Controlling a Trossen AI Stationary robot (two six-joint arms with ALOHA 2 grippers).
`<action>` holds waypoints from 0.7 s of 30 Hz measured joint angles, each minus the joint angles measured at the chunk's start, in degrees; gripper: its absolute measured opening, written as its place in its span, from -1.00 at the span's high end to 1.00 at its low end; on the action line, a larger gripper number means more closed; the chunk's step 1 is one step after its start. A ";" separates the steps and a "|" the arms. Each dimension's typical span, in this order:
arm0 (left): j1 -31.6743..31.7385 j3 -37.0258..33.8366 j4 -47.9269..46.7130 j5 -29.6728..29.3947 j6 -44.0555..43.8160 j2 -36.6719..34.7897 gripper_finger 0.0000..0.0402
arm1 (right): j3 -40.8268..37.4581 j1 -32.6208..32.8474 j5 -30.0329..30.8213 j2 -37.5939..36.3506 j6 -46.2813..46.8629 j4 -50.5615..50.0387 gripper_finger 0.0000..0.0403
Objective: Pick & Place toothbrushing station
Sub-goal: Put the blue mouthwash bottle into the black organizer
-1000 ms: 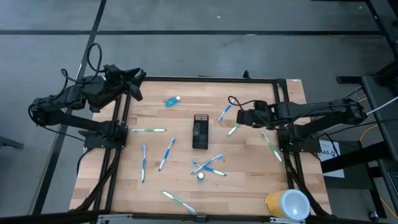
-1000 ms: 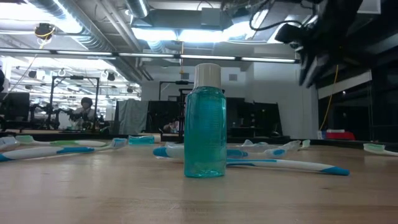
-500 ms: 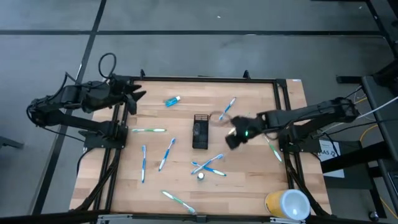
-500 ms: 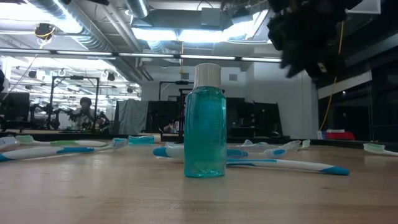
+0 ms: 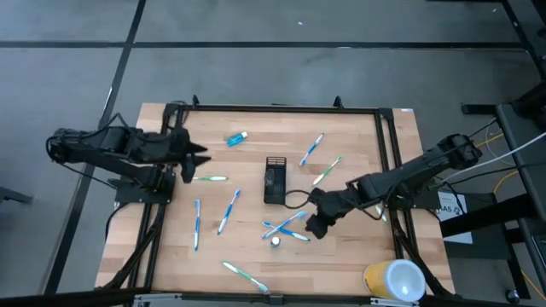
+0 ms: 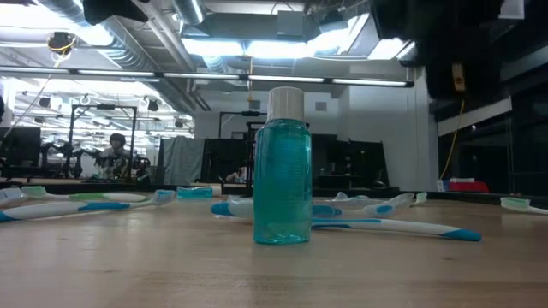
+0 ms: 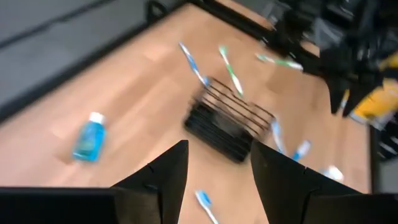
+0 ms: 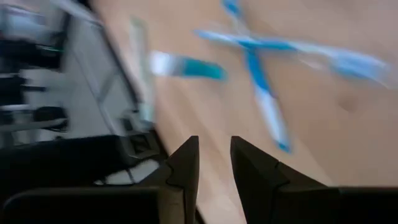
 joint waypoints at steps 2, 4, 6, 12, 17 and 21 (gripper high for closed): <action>-2.46 -1.30 1.70 1.48 -0.83 0.53 0.15 | 0.00 1.51 0.95 0.00 -1.14 3.76 0.52; -5.11 -2.91 6.05 3.27 -1.14 1.31 0.15 | 0.00 2.81 0.94 0.00 -2.42 8.56 0.52; -8.10 -4.22 11.27 4.53 -1.03 2.95 0.15 | 0.00 3.90 0.97 0.00 -3.35 12.58 0.52; -16.46 -5.76 22.93 3.59 6.66 11.34 0.06 | 1.59 6.51 0.86 0.00 -4.76 17.06 0.52; -20.42 -5.61 26.23 -0.21 13.28 20.45 -0.05 | 5.96 8.35 1.76 0.00 -8.79 16.87 0.52; -22.19 -3.39 26.55 -5.91 20.00 27.21 -0.11 | 11.41 9.72 6.11 0.00 -16.78 14.45 0.52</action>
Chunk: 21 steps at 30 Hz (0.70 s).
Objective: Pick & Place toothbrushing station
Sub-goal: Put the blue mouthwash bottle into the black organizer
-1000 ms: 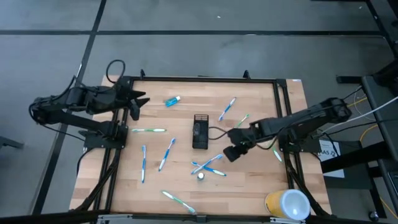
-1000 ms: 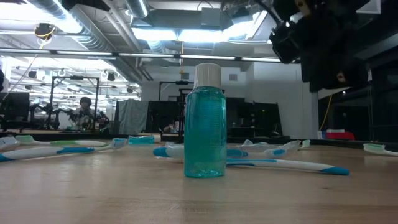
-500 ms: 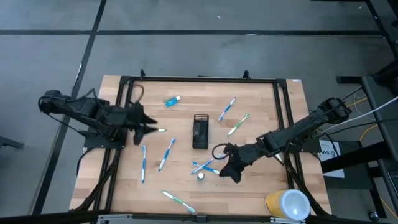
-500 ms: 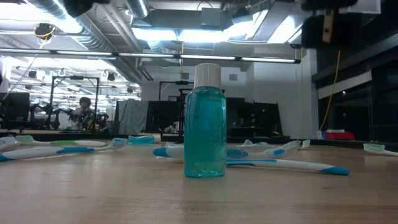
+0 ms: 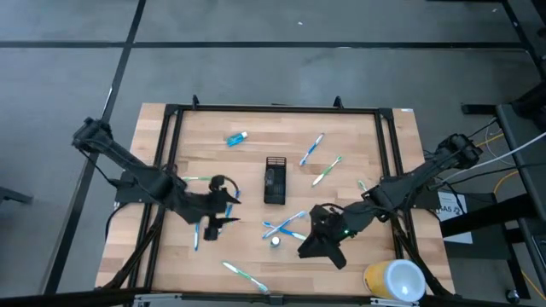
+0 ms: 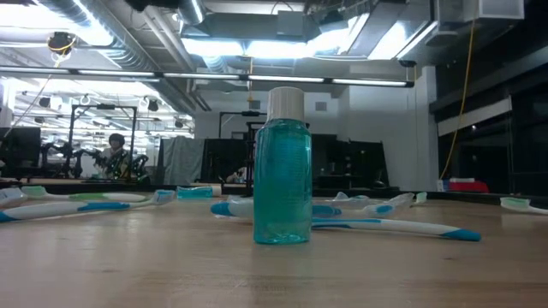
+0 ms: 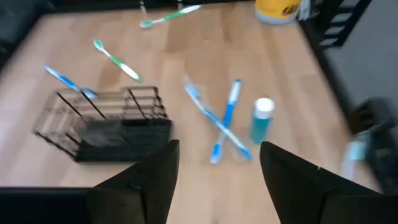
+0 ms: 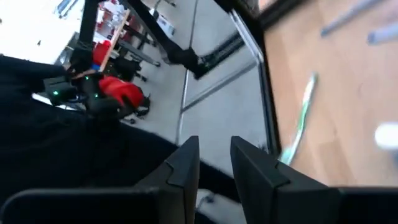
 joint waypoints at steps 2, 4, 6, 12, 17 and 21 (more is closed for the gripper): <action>-0.35 1.62 0.35 -3.24 2.70 3.15 -0.12 | 3.32 0.66 1.60 0.00 -5.33 -5.03 0.52; -0.35 3.31 0.26 -5.97 2.92 6.44 -0.13 | 7.02 1.25 2.71 0.00 -9.90 -12.35 0.52; 0.14 5.31 0.07 -7.10 0.02 9.52 -0.13 | 10.32 1.87 3.75 0.00 -12.07 -21.68 0.52; 1.66 14.01 -4.01 -3.75 -14.07 18.71 -0.13 | 16.61 4.32 6.02 0.00 -11.81 -43.16 0.52; 2.02 23.53 -14.66 1.73 -27.82 26.27 -0.13 | 16.85 7.43 5.87 0.00 -12.40 -46.66 0.52; 0.47 29.04 -16.74 2.35 -30.71 31.99 -0.12 | 16.87 9.71 5.99 0.00 -13.70 -48.20 0.52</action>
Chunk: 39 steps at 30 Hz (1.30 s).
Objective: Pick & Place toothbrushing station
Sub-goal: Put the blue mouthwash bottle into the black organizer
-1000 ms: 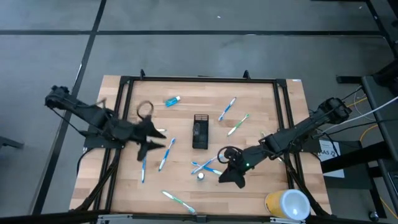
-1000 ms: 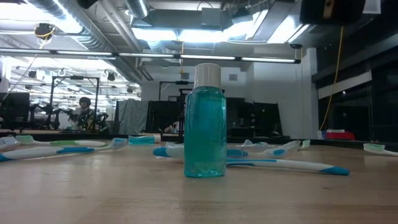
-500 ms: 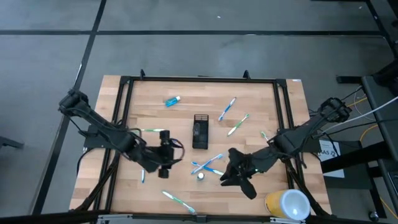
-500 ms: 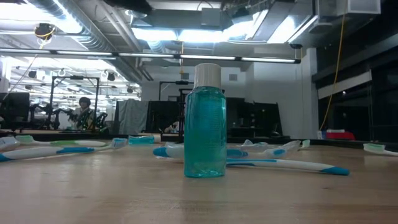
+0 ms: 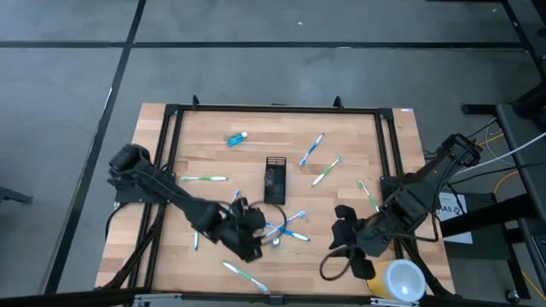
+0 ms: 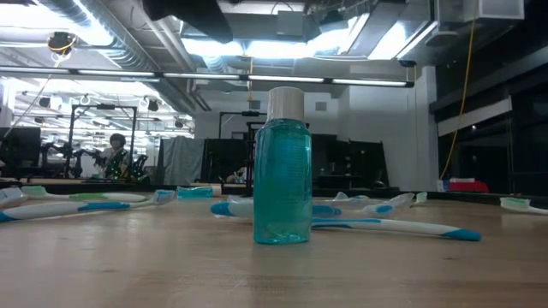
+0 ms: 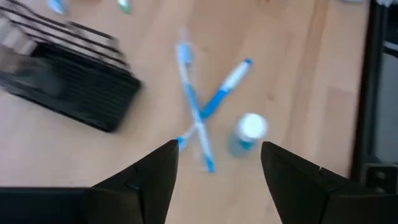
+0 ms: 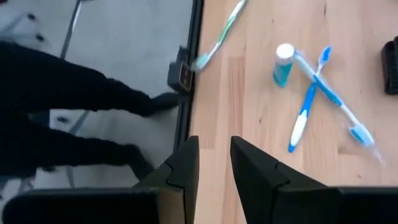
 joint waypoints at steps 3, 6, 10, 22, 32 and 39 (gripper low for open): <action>-0.84 4.01 -0.06 1.44 -0.06 4.03 -0.12 | 0.00 1.54 -0.04 0.00 0.26 -2.15 0.52; -1.40 7.88 -0.10 1.34 1.84 7.49 -0.12 | 0.00 3.18 0.08 0.00 0.15 -2.92 0.52; -1.79 12.72 -2.26 1.22 4.01 11.81 -0.12 | 0.00 5.35 3.11 0.00 0.00 -4.75 0.52; 1.06 16.94 -6.81 2.58 -1.73 15.89 -0.12 | 0.02 9.19 9.86 0.00 3.43 -9.37 0.52; 1.56 16.89 -7.25 5.10 -1.94 17.19 -0.12 | 0.02 9.66 10.01 0.00 4.78 -9.66 0.52; 1.45 16.88 -7.42 4.06 -2.48 18.01 -0.12 | 0.02 9.66 9.97 0.00 5.79 -9.63 0.52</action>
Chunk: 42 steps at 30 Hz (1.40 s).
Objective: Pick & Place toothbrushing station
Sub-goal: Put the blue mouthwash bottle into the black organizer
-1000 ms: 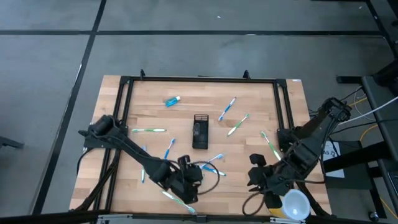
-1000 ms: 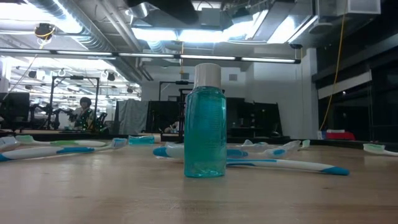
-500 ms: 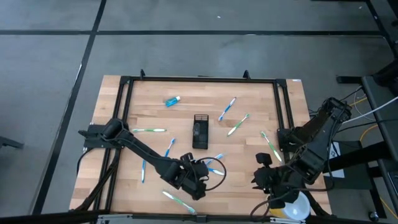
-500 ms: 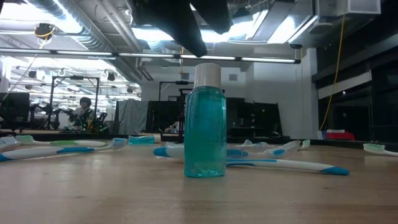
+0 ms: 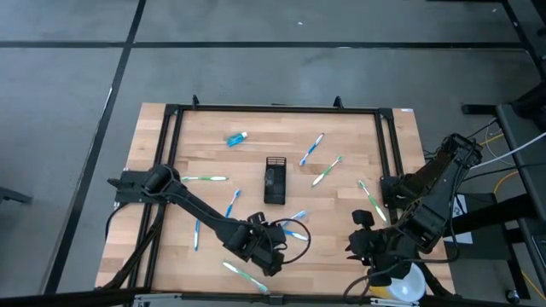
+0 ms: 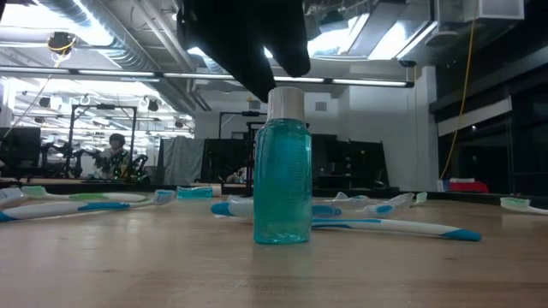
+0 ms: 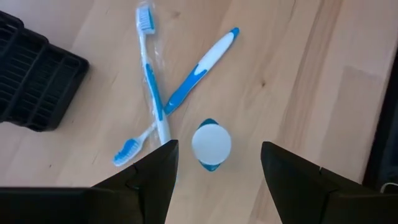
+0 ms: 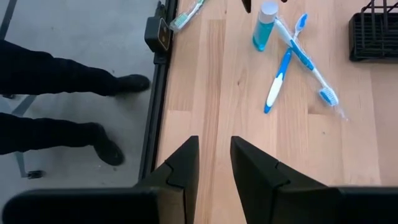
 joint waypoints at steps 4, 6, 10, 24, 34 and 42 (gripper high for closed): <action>0.71 -0.69 0.88 -0.49 0.02 -0.02 -0.12 | 0.00 0.02 -0.17 0.00 0.27 0.05 0.52; 0.85 -0.90 0.40 -0.51 0.23 0.04 -0.12 | 0.00 0.04 -0.17 -0.02 0.55 0.09 0.52; 1.06 -0.88 0.66 -0.36 0.61 0.00 -0.12 | 0.00 0.04 -0.76 -0.02 0.79 0.24 0.52; 1.08 -0.88 1.87 3.49 0.86 0.00 0.20 | 0.00 0.04 -1.22 -0.02 1.97 0.50 0.52; 1.87 -0.88 2.55 4.78 1.68 0.79 0.41 | 0.00 0.04 -1.18 -0.04 1.97 0.49 0.52; 2.13 -0.60 5.16 5.74 1.61 2.23 0.55 | 0.00 0.97 -0.98 -0.04 2.12 0.45 0.52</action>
